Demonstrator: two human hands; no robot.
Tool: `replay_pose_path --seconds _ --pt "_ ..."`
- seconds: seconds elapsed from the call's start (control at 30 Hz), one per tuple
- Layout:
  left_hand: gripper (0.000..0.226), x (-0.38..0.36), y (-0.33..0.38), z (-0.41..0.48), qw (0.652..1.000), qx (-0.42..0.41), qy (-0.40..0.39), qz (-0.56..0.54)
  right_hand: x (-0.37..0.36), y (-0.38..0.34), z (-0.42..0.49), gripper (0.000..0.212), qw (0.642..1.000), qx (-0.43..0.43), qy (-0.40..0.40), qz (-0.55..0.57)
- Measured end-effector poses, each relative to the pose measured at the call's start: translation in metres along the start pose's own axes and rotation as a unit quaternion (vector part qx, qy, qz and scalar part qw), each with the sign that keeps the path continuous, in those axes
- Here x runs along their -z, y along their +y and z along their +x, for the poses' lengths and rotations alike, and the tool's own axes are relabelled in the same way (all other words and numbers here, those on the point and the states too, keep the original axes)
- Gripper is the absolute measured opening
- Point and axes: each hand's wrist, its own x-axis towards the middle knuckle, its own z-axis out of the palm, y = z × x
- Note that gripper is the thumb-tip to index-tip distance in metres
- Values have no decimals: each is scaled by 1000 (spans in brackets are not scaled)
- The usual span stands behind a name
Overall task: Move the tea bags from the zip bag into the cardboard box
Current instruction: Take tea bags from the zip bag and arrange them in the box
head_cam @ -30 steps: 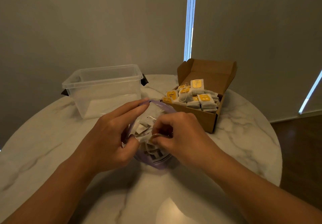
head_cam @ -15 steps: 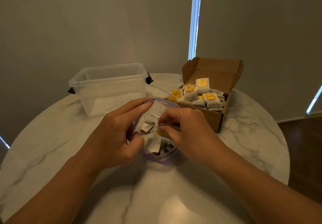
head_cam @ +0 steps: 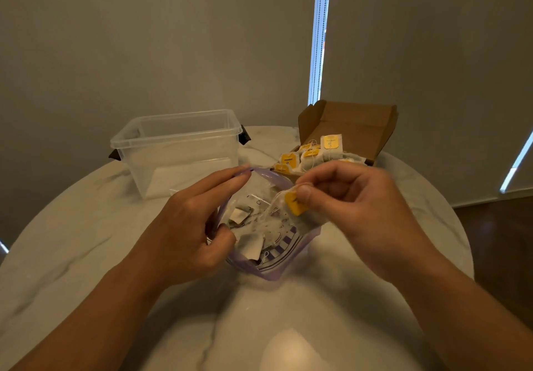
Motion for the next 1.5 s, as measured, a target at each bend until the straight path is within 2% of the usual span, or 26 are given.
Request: replay_pose_path --seconds 0.1,0.2,0.33,0.43,0.57,0.7,0.77,0.87,0.93,1.27,1.4,1.5 --pt "67 -1 0 0 1000 -3 -1 2 30 4 13 20 997 -33 48 55" --pt "67 -1 0 1 1000 -5 0 0 63 20 38 21 992 -66 102 22" --pt "67 -1 -3 0 1000 -12 -2 -3 102 41 72 7 977 -109 181 -18" --pt "66 -1 -2 0 1000 -14 1 -3 120 47 92 8 971 -126 199 -40" --pt "67 0 -1 1 1000 -17 2 -4 125 54 109 11 972 -130 176 -85" --pt "67 0 0 2 1000 -20 3 -4 117 62 117 11 964 -136 134 -185" --pt "66 0 0 2 1000 -20 1 -2 115 65 121 10 947 -120 126 -270" --pt "66 0 -1 2 1000 -18 -1 -2 112 65 124 14 897 -97 88 -423" --pt "66 0 -1 2 1000 -17 -1 -2 111 66 124 17 874 -82 74 -472" --pt "67 0 -1 2 1000 -21 1 -4 124 53 116 12 866 -54 37 -496" --pt "67 0 0 2 1000 -22 1 -7 126 52 111 13 891 -64 -8 -449" --pt "67 0 0 2 1000 -21 -1 -7 123 59 111 14 885 -63 -36 -461"
